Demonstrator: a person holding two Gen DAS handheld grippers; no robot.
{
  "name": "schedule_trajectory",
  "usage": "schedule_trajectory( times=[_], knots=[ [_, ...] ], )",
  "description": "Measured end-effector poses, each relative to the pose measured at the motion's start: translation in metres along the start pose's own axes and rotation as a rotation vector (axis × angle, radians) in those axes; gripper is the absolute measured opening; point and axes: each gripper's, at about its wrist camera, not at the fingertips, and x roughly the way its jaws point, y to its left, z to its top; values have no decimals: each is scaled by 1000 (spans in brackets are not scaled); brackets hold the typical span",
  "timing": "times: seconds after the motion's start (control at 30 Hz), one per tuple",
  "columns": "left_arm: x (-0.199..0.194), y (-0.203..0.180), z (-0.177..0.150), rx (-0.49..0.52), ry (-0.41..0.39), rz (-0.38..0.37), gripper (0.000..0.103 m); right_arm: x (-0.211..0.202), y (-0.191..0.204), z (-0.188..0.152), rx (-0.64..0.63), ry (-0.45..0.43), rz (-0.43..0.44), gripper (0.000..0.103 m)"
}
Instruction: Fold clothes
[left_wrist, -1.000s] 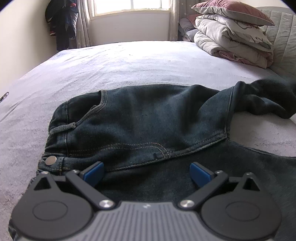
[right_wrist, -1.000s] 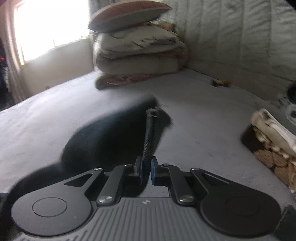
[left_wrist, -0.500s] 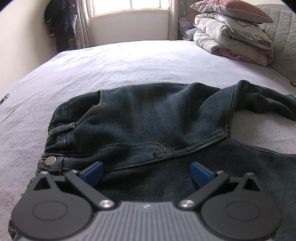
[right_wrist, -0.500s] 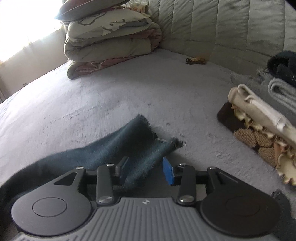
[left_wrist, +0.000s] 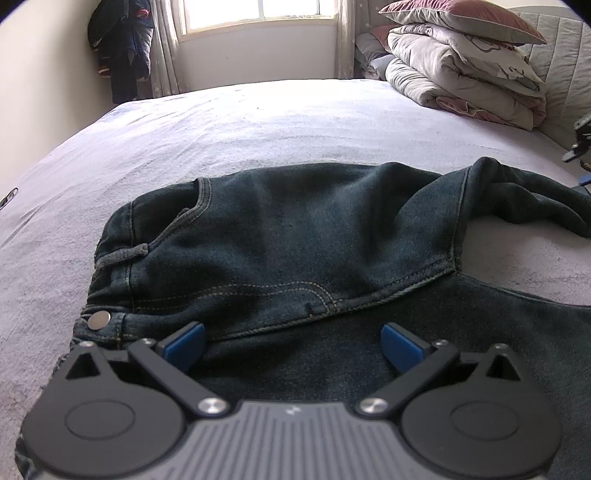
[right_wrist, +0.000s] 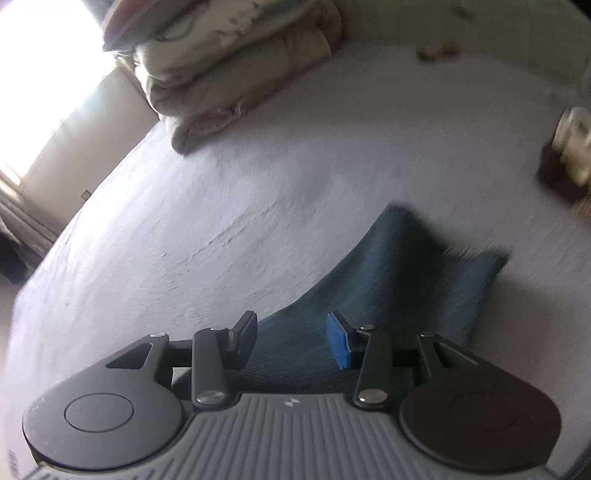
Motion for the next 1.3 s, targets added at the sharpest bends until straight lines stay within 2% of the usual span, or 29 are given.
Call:
schedule_trajectory(
  times=[0.1, 0.3, 0.4, 0.5, 0.57, 0.6, 0.67, 0.7, 0.8, 1.0, 1.13, 1.23, 1.3],
  knots=[
    [1, -1, 0, 2, 2, 3, 103, 18, 7, -1, 63, 38, 8, 45],
    [2, -2, -1, 10, 3, 10, 103, 45, 31, -6, 56, 62, -44, 45],
    [3, -2, -1, 9, 3, 10, 103, 61, 39, -11, 41, 82, -103, 44],
    [3, -2, 0, 10, 3, 11, 103, 70, 46, -20, -1, 66, -167, 42],
    [3, -2, 0, 9, 3, 11, 103, 72, 54, -26, -69, 45, -218, 32],
    [3, -2, 0, 9, 3, 11, 103, 73, 58, -30, -123, 35, -252, 19],
    [2, -2, 0, 8, 4, 10, 103, 71, 59, -37, -194, 10, -275, 12],
    [2, -2, 0, 6, 4, 9, 103, 67, 56, -39, -201, -2, -266, 4],
    [1, -1, 1, -1, 5, 5, 103, 51, 42, -37, -177, -33, -198, 3],
    [-3, 0, 2, -12, 2, -5, 103, -14, 21, -36, -162, -142, -52, 3],
    [-6, 1, 2, -24, -8, -11, 103, -60, -1, -43, -180, -196, -4, 0],
    [-10, 0, 2, -23, -19, -9, 103, -87, -25, -54, -195, -190, 18, 0],
    [-12, -1, 0, -20, -24, -6, 103, -88, -36, -62, -196, -142, 25, 0]
  ],
)
